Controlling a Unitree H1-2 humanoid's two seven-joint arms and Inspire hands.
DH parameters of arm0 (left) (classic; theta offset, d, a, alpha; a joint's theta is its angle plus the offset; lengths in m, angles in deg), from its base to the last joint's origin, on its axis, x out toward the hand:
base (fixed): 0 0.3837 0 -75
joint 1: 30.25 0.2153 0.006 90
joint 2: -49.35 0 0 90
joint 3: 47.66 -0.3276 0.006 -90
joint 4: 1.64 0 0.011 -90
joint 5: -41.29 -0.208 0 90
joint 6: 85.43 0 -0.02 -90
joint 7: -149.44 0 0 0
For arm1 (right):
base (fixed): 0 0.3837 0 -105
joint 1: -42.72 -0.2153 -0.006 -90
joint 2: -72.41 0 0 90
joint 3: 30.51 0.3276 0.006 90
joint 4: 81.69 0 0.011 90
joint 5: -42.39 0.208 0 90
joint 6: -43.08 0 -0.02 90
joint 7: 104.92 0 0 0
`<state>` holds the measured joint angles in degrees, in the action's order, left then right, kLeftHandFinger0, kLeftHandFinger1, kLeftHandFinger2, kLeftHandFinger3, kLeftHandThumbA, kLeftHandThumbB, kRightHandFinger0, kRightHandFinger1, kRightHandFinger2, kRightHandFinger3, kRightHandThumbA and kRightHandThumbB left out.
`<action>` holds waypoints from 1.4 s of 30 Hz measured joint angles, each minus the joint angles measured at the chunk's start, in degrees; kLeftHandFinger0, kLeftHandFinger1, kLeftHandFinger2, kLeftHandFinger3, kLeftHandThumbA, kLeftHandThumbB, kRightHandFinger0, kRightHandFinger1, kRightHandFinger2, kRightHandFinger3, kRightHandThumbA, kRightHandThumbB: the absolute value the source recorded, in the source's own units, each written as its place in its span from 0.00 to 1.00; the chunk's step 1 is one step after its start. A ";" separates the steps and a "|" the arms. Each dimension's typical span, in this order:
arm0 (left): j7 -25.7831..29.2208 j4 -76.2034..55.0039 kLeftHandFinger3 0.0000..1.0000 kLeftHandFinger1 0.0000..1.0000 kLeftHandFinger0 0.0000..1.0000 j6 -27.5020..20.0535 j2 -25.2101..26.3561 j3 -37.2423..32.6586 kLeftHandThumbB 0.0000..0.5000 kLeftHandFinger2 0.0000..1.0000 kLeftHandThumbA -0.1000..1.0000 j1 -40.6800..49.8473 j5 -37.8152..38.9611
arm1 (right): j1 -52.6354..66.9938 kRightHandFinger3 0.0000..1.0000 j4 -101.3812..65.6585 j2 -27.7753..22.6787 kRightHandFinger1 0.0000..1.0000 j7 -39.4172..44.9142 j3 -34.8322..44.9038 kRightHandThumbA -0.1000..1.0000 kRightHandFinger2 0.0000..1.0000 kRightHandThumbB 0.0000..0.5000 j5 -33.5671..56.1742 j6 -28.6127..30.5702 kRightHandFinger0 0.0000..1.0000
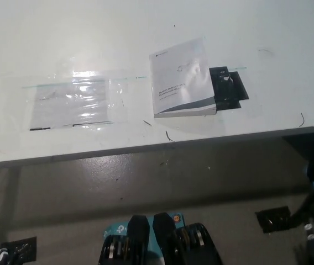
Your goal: The robot uses its right hand to slide under the cover of the book kept in the middle of the desk and open it
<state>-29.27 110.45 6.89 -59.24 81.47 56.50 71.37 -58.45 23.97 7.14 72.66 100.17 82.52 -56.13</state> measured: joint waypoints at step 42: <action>1.61 0.11 0.80 0.71 0.80 -0.44 1.34 -0.98 0.45 0.74 0.86 -0.94 6.05 | -30.62 1.00 14.00 -6.60 0.68 -9.99 -17.23 1.00 0.73 0.37 2.96 -4.50 0.66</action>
<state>-27.66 110.56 6.45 -57.90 80.49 55.56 77.42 -89.07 37.97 0.54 62.66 82.94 85.48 -60.63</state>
